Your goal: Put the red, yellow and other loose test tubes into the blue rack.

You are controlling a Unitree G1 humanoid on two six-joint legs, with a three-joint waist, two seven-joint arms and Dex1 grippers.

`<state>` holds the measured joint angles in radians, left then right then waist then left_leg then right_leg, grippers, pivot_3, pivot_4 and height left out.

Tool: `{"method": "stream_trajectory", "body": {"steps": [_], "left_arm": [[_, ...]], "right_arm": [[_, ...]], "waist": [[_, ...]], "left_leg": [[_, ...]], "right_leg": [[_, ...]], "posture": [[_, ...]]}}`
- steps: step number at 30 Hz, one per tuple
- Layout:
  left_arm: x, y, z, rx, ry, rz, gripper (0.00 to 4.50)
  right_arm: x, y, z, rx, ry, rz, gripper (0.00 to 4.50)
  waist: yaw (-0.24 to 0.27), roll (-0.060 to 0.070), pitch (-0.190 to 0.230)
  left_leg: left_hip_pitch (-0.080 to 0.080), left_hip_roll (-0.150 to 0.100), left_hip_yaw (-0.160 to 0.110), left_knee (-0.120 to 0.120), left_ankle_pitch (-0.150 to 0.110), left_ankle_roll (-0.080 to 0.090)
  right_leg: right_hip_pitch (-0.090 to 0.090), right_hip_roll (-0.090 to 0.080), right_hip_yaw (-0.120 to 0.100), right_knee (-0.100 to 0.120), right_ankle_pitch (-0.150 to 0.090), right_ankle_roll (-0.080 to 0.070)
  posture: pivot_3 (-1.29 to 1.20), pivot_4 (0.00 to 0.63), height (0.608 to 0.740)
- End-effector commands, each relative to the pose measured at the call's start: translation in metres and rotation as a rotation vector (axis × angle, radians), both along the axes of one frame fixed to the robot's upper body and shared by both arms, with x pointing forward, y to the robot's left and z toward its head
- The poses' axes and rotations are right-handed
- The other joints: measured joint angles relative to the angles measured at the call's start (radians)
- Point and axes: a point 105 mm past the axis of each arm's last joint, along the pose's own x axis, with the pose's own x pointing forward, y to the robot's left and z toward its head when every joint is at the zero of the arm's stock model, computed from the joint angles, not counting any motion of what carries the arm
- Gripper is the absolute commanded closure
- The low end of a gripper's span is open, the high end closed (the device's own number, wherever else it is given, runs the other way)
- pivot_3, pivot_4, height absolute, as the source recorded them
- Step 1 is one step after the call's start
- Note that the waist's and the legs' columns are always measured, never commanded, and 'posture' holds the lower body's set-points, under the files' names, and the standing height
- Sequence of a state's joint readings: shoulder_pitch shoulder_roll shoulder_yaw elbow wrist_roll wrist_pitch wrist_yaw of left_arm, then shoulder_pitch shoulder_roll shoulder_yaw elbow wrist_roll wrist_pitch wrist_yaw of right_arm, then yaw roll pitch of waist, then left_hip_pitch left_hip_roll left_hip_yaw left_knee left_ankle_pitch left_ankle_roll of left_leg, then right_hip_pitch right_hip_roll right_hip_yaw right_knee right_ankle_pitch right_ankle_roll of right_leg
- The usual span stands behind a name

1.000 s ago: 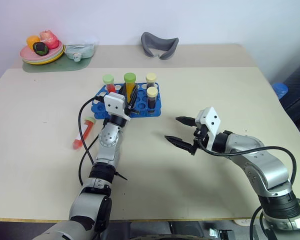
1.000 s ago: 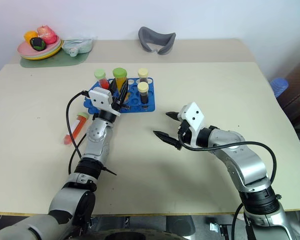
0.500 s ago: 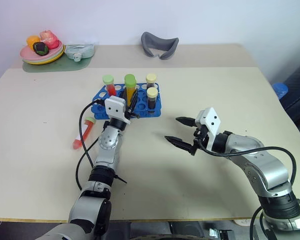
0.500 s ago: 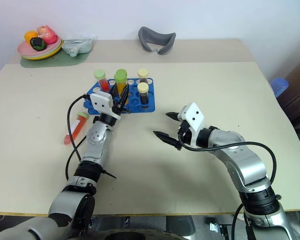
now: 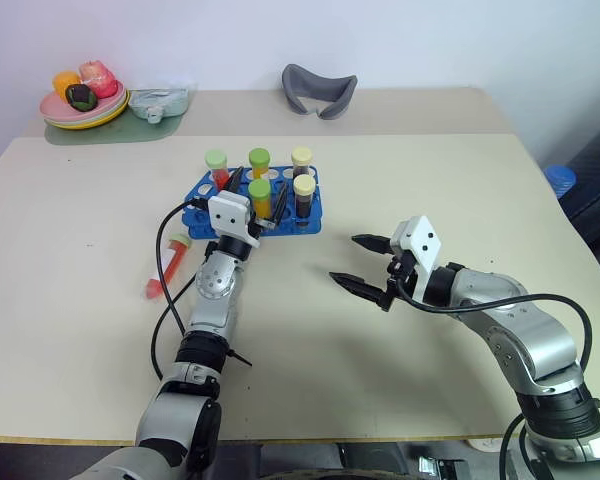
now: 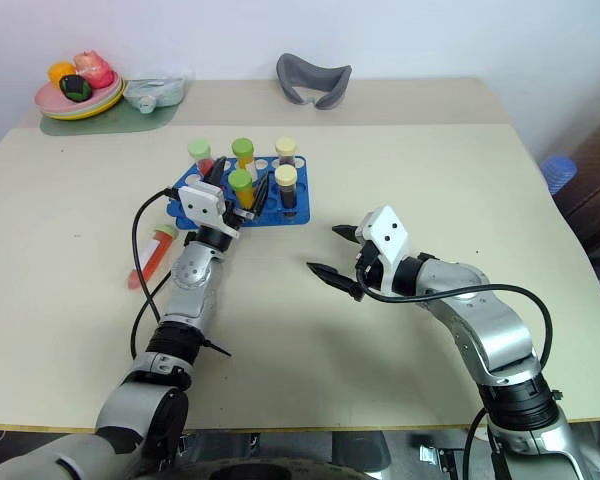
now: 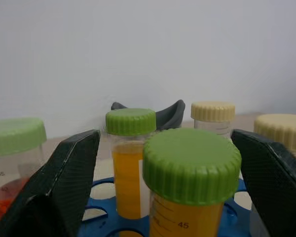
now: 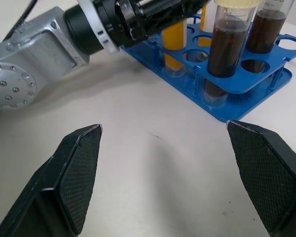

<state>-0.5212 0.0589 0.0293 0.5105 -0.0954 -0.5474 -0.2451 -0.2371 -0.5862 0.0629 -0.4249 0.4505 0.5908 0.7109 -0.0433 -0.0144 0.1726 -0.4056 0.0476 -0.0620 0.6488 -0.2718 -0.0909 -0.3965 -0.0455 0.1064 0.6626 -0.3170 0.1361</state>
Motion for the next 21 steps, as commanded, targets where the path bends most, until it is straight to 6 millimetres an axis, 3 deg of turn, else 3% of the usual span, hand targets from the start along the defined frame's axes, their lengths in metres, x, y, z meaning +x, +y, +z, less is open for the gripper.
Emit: {"method": "stream_trajectory", "body": {"steps": [1,5,12,16,21], "left_arm": [[-0.01,0.018,0.024,-0.035,-0.085,0.047,0.46],[-0.019,0.044,0.049,-0.042,-0.129,0.131,0.46],[-0.038,0.052,0.099,-0.106,-0.161,0.036,0.46],[-0.042,0.063,0.111,-0.107,-0.114,0.025,0.46],[-0.04,0.116,0.112,-0.087,0.072,0.144,0.46]], "right_arm": [[-0.003,0.004,0.012,0.019,-0.055,0.019,0.35],[-0.003,0.004,0.011,0.019,-0.054,0.022,0.35],[0.002,0.004,0.013,0.022,-0.058,0.017,0.35],[0.004,0.005,0.016,0.036,-0.066,0.014,0.35],[0.001,0.003,0.017,0.032,-0.074,0.016,0.35]], "waist": [[0.0,0.0,0.0],[-0.001,0.0,0.0],[0.002,0.0,0.0],[-0.002,0.0,0.0],[-0.006,0.0,0.0]], "left_leg": [[0.0,0.0,0.0,0.0,0.0,0.0],[0.0,0.0,0.0,0.0,0.0,0.0],[0.0,0.0,0.0,0.0,0.0,0.0],[0.001,0.0,0.0,0.0,0.0,0.0],[0.001,0.001,-0.001,0.0,0.0,0.0]], "right_leg": [[0.0,0.0,0.0,0.0,0.0,0.0],[0.0,0.0,0.0,0.0,0.0,0.0],[0.0,0.0,0.0,0.0,0.0,0.0],[0.0,0.0,0.0,0.001,0.0,0.0],[0.0,0.001,0.0,0.001,0.0,0.0]], "posture": [[0.0,0.15,0.74],[0.0,0.15,0.74],[0.0,0.15,0.74],[0.0,0.15,0.74],[0.0,0.15,0.74]]}}
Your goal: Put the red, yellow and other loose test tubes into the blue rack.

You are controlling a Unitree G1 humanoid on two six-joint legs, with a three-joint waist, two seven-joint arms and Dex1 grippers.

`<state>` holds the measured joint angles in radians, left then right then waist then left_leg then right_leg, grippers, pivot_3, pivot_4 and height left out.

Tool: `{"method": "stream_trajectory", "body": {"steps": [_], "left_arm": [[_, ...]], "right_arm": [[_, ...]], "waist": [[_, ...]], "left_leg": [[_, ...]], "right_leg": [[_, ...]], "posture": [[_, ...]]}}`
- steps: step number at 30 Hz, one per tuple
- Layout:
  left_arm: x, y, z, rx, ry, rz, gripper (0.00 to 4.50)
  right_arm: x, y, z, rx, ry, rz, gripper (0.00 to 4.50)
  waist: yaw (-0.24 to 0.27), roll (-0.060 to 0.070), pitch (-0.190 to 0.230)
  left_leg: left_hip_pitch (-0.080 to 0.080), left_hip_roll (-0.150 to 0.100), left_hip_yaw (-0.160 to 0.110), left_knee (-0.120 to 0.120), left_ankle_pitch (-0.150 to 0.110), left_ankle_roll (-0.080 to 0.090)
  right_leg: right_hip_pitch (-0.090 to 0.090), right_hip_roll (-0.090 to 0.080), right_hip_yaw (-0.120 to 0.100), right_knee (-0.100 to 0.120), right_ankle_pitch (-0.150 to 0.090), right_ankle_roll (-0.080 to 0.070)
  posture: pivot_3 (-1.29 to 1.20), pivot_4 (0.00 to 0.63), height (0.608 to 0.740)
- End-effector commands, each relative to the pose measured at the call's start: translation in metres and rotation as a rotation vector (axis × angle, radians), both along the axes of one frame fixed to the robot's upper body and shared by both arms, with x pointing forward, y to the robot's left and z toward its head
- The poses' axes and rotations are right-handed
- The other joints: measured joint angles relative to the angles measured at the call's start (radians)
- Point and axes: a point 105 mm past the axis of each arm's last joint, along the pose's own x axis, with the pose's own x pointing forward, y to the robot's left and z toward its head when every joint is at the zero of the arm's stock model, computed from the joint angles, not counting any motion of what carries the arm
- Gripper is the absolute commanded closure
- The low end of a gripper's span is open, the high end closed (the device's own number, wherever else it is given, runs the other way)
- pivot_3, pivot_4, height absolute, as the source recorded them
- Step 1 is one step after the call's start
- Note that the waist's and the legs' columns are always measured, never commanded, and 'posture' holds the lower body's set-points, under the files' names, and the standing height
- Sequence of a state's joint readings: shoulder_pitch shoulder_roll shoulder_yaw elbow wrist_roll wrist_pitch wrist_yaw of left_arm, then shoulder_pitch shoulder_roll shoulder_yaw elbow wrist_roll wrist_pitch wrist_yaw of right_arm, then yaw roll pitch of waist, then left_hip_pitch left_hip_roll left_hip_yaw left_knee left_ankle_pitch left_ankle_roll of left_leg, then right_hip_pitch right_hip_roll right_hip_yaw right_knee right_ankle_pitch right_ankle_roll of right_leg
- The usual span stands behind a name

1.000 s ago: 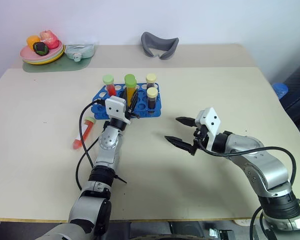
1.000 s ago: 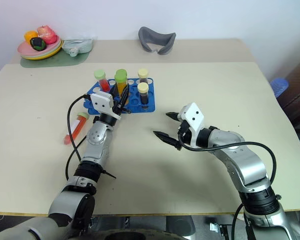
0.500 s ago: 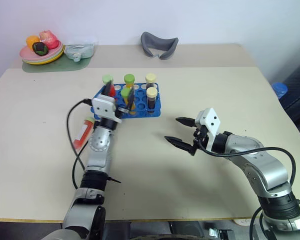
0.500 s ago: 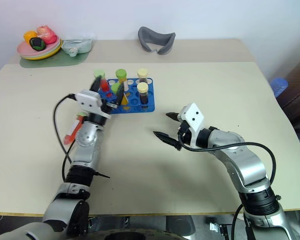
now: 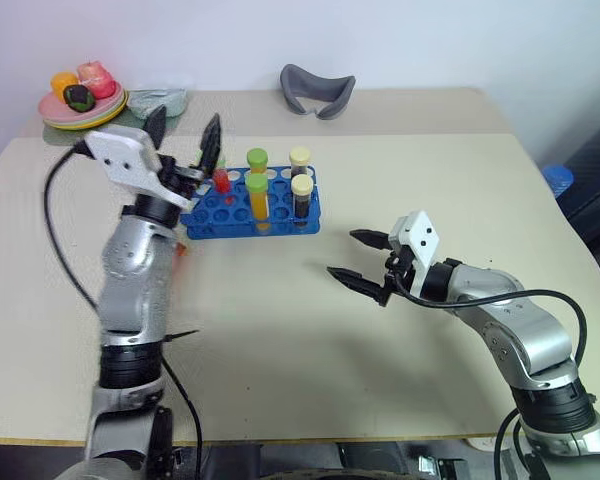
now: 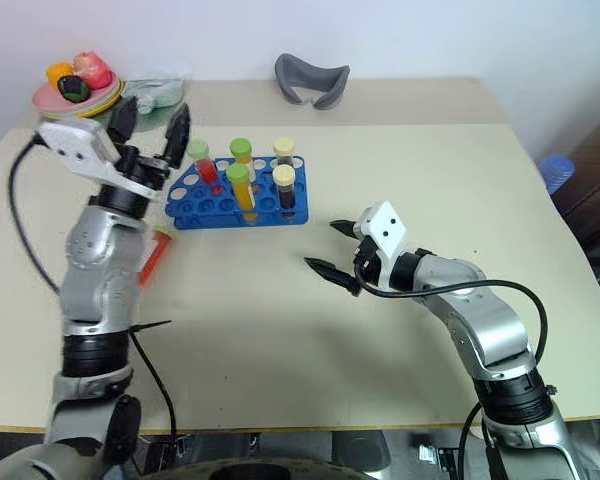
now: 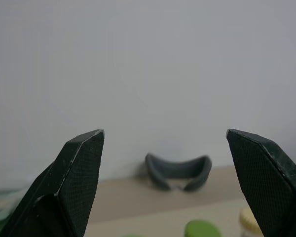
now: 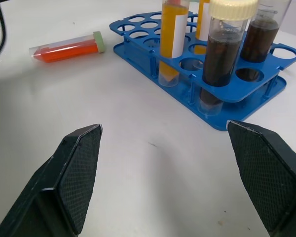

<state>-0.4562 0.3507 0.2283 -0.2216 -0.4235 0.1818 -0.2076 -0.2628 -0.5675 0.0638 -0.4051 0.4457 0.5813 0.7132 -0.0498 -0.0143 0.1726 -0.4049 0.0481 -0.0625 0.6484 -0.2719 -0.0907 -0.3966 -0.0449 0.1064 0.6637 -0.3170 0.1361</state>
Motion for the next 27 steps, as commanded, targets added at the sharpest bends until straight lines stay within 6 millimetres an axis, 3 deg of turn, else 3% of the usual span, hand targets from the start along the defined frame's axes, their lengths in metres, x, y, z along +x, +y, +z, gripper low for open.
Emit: {"method": "stream_trajectory", "body": {"steps": [1,3,4,7,11,15,27], "left_arm": [[-0.002,0.041,0.003,0.012,0.143,0.103,0.46],[-0.001,0.059,-0.004,0.07,0.253,0.164,0.46],[-0.001,0.065,-0.01,0.074,0.322,0.17,0.22],[-0.002,0.071,-0.021,0.087,0.505,0.178,0.22],[-0.004,0.058,-0.038,0.147,0.774,0.134,0.22],[-0.013,0.038,-0.066,0.238,1.093,0.0,0.22],[-0.017,0.056,-0.097,0.323,1.324,0.1,0.22]], "right_arm": [[-0.003,-0.001,0.013,0.013,-0.057,0.013,0.35],[-0.004,-0.001,0.012,-0.001,-0.057,0.019,0.35],[-0.005,-0.002,0.011,-0.012,-0.059,0.025,0.35],[-0.008,-0.001,0.006,-0.077,-0.063,0.066,0.35],[-0.022,-0.002,-0.004,-0.191,-0.034,0.18,0.35],[-0.035,-0.002,0.007,-0.212,-0.006,0.273,0.35],[-0.035,0.001,0.004,-0.21,-0.031,0.268,0.35]], "waist": [[0.0,0.0,0.0],[0.0,0.0,0.0],[0.001,0.0,0.0],[0.007,0.0,0.0],[0.006,-0.001,0.0],[0.0,-0.001,0.0],[-0.016,-0.001,0.0]], "left_leg": [[0.0,0.0,0.0,0.0,0.0,0.0],[0.0,0.0,0.0,0.0,0.0,0.0],[0.0,0.0,0.0,0.0,0.0,0.0],[0.0,0.0,0.0,0.0,0.0,0.0],[-0.001,0.0,-0.001,0.0,0.0,0.0],[-0.001,0.0,-0.002,0.0,0.0,0.0],[-0.001,0.0,-0.002,0.0,0.0,0.0]], "right_leg": [[0.0,0.0,0.0,0.0,0.0,0.0],[0.0,0.0,0.0,0.0,0.0,0.0],[0.0,0.0,0.0,0.0,0.0,0.0],[0.0,0.0,0.0,0.0,0.0,0.0],[0.001,-0.001,-0.001,-0.001,0.0,0.0],[0.0,0.0,-0.002,0.0,0.0,0.0],[0.0,0.0,-0.002,0.001,0.0,0.0]], "posture": [[0.0,0.15,0.74],[0.0,0.15,0.74],[0.0,0.15,0.74],[0.0,0.15,0.74],[0.0,0.15,0.74],[0.0,0.15,0.74],[0.0,0.15,0.74]]}}
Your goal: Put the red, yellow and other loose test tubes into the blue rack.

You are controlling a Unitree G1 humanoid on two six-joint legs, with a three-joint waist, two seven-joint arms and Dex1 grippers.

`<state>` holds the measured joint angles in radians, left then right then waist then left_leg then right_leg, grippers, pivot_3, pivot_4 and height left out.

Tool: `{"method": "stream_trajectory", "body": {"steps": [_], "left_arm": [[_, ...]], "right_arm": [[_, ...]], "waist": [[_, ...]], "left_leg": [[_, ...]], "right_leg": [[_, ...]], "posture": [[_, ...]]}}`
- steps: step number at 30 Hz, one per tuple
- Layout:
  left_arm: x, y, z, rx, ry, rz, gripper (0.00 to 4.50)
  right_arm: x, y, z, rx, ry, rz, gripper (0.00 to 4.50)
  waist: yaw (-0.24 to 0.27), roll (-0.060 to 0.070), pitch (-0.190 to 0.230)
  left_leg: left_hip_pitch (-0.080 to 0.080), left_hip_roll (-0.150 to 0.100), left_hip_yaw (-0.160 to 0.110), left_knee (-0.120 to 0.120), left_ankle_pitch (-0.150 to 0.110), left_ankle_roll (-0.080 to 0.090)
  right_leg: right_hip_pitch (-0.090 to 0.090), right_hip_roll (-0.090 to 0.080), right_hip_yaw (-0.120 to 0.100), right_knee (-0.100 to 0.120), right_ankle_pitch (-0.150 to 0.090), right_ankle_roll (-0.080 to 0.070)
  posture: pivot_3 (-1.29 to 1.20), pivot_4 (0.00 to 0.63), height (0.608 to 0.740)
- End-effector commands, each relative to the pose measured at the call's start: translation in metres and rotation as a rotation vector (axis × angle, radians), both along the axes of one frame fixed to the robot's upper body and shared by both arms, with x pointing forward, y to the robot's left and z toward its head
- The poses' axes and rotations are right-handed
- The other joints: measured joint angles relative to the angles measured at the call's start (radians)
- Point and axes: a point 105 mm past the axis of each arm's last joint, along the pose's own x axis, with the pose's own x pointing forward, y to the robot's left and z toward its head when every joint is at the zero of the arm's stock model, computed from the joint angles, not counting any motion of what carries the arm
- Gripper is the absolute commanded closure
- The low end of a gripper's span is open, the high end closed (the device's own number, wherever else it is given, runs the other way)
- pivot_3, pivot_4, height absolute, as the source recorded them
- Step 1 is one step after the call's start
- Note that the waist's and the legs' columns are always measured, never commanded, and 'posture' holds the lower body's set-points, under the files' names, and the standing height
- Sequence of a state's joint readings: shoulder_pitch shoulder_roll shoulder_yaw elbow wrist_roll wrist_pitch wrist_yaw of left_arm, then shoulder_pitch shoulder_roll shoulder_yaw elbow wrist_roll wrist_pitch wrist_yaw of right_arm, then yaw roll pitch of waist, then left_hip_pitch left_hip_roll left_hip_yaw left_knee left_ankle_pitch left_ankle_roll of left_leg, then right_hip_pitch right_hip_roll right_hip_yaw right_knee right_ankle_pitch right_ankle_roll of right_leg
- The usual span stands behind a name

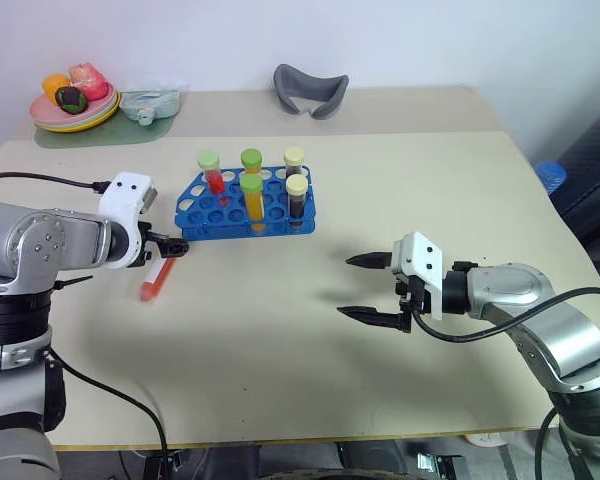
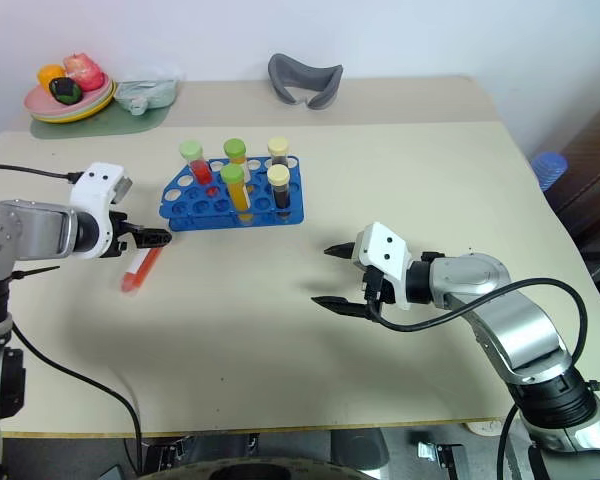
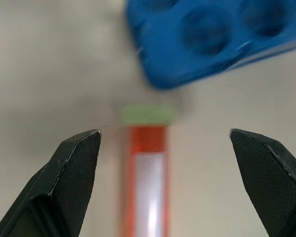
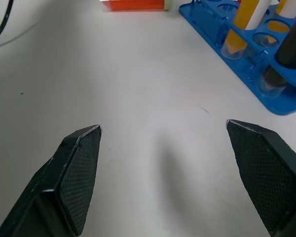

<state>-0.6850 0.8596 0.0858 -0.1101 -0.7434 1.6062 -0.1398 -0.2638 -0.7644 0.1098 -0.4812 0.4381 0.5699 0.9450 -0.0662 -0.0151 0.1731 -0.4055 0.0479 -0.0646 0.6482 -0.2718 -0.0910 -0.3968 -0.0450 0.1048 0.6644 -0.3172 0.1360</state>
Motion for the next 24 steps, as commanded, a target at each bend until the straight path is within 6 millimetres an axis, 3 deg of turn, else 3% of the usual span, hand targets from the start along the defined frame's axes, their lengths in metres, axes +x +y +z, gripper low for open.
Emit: {"method": "stream_trajectory", "body": {"steps": [1,9,24], "left_arm": [[0.001,0.006,0.004,0.034,0.005,0.026,0.22],[0.013,-0.004,-0.007,0.002,0.053,0.045,0.22],[0.011,0.006,-0.025,0.046,0.131,0.077,0.22]], "right_arm": [[-0.003,0.005,0.006,0.015,-0.038,0.017,0.35],[-0.002,0.009,0.004,0.033,-0.042,0.008,0.35],[0.003,0.021,0.013,0.157,-0.043,-0.019,0.35]], "waist": [[0.002,0.0,0.0],[0.007,0.0,0.0],[0.003,0.0,0.0]], "left_leg": [[0.0,0.0,0.0,0.0,0.0,0.0],[0.0,0.0,0.0,0.0,0.0,0.0],[-0.001,0.0,0.0,0.0,0.0,-0.001]], "right_leg": [[0.0,0.0,0.0,0.0,0.0,0.0],[0.0,0.0,0.0,0.0,0.0,0.0],[-0.001,0.0,0.0,0.0,0.0,0.0]], "posture": [[0.0,0.15,0.74],[0.0,0.15,0.74],[0.0,0.15,0.74]]}}
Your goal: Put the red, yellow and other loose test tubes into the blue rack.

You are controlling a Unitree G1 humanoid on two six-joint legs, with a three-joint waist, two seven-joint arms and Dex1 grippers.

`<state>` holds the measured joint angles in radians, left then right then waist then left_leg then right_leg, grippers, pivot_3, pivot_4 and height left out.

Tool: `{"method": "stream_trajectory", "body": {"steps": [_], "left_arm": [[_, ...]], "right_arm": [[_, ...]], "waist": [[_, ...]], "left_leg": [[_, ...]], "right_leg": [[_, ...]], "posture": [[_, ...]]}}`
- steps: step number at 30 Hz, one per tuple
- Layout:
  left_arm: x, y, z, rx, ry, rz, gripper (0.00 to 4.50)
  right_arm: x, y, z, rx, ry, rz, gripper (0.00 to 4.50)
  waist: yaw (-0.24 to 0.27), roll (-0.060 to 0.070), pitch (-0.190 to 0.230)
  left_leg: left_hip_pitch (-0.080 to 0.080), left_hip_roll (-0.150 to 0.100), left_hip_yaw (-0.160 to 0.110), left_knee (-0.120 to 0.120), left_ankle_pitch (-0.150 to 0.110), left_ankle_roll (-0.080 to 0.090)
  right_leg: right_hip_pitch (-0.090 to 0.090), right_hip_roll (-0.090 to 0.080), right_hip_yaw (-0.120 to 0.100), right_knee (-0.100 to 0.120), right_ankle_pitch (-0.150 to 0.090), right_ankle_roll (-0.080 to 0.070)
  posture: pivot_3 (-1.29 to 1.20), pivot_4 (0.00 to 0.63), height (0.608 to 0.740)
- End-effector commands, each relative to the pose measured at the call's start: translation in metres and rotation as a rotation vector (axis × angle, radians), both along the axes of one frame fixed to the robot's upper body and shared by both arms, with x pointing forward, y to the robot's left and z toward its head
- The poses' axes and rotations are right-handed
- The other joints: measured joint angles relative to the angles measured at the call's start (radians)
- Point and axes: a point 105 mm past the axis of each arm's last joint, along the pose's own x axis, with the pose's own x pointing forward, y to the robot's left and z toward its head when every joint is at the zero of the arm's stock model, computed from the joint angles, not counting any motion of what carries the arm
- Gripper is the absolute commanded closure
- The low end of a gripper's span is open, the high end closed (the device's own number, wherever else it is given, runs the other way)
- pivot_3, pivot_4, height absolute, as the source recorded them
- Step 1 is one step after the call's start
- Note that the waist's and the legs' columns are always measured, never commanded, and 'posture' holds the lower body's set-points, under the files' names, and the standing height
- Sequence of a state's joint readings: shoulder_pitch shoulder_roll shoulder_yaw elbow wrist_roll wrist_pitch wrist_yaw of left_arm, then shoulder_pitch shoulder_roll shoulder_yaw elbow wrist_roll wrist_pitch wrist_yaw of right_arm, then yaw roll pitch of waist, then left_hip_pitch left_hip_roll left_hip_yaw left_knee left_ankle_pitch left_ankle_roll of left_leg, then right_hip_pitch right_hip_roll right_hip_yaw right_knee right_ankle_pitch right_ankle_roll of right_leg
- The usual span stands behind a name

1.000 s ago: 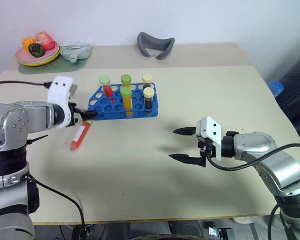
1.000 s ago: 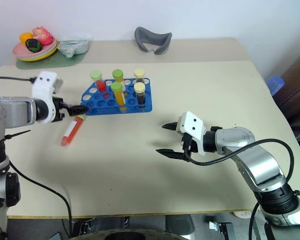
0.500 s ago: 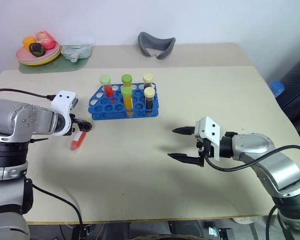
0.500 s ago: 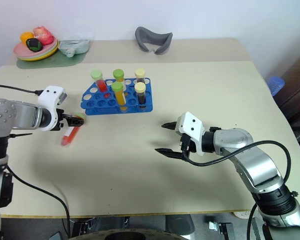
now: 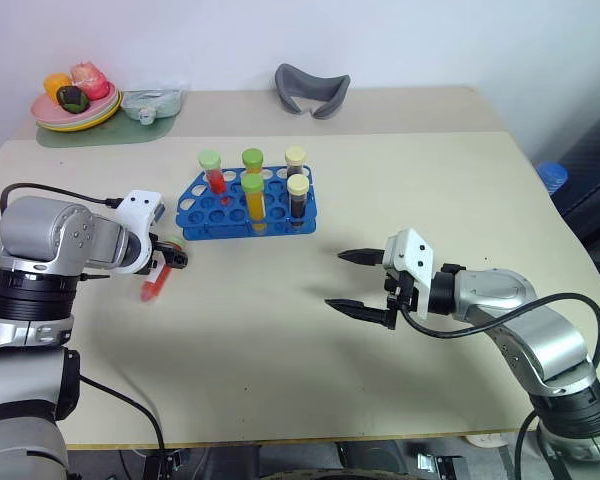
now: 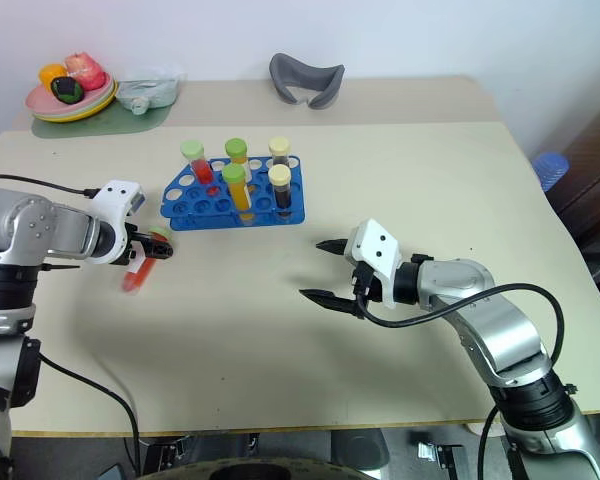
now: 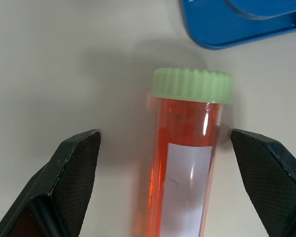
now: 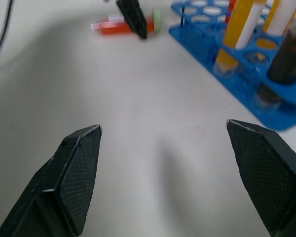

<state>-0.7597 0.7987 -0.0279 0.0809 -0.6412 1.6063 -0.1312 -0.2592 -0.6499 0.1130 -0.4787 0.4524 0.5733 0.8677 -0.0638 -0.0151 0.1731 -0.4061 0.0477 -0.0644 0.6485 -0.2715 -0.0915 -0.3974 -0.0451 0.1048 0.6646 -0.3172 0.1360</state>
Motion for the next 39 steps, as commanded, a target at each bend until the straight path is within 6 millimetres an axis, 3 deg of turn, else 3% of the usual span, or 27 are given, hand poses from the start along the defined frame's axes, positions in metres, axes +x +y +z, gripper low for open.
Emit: {"method": "stream_trajectory", "body": {"steps": [1,18,21,24,29,33,39], "left_arm": [[-0.001,0.003,0.002,0.016,-0.001,0.003,0.22],[-0.002,0.005,-0.002,0.005,0.011,0.01,0.22],[-0.002,0.005,-0.002,0.006,0.006,0.013,1.08],[-0.002,0.005,0.0,0.006,0.002,0.012,2.46],[-0.001,0.006,0.0,0.006,-0.003,0.02,2.46],[-0.001,0.007,0.002,0.016,-0.01,0.022,3.62],[0.001,0.014,0.015,0.027,-0.06,0.05,3.62]], "right_arm": [[-0.001,0.007,0.011,0.039,-0.045,0.017,0.35],[0.0,0.024,0.015,0.103,-0.075,0.034,0.35],[0.0,0.025,0.014,0.104,-0.074,0.038,0.35],[0.0,0.026,0.014,0.105,-0.073,0.04,0.35],[-0.001,0.026,0.014,0.105,-0.072,0.041,0.35],[-0.001,0.026,0.013,0.103,-0.07,0.04,0.35],[0.0,0.025,0.013,0.102,-0.068,0.038,0.35]], "waist": [[0.001,0.0,0.0],[-0.003,0.0,0.0],[-0.003,0.0,0.0],[-0.005,0.0,0.0],[-0.004,0.0,0.0],[-0.005,0.0,0.0],[-0.005,0.0,0.0]], "left_leg": [[0.0,0.0,0.0,0.0,0.0,0.0],[0.0,0.0,0.0,0.0,0.0,0.0],[0.0,0.0,0.0,0.0,0.0,0.0],[0.0,0.0,0.0,0.0,0.0,0.0],[0.0,0.0,0.0,0.0,0.0,0.0],[0.0,0.0,0.0,0.0,0.0,0.0],[0.0,0.0,0.0,0.0,0.0,0.0]], "right_leg": [[0.0,0.0,0.0,0.0,0.0,0.0],[0.0,0.0,0.0,0.0,0.0,0.0],[0.0,0.0,0.0,0.0,0.0,0.0],[0.0,0.0,0.0,0.001,0.0,0.0],[0.0,0.0,0.0,0.0,0.0,0.0],[0.0,0.0,0.0,0.001,0.0,0.0],[0.0,0.0,0.0,0.001,0.0,0.0]], "posture": [[0.0,0.15,0.74],[0.0,0.15,0.74],[0.0,0.15,0.74],[0.0,0.15,0.74],[0.0,0.15,0.74],[0.0,0.15,0.74],[0.0,0.15,0.74]]}}
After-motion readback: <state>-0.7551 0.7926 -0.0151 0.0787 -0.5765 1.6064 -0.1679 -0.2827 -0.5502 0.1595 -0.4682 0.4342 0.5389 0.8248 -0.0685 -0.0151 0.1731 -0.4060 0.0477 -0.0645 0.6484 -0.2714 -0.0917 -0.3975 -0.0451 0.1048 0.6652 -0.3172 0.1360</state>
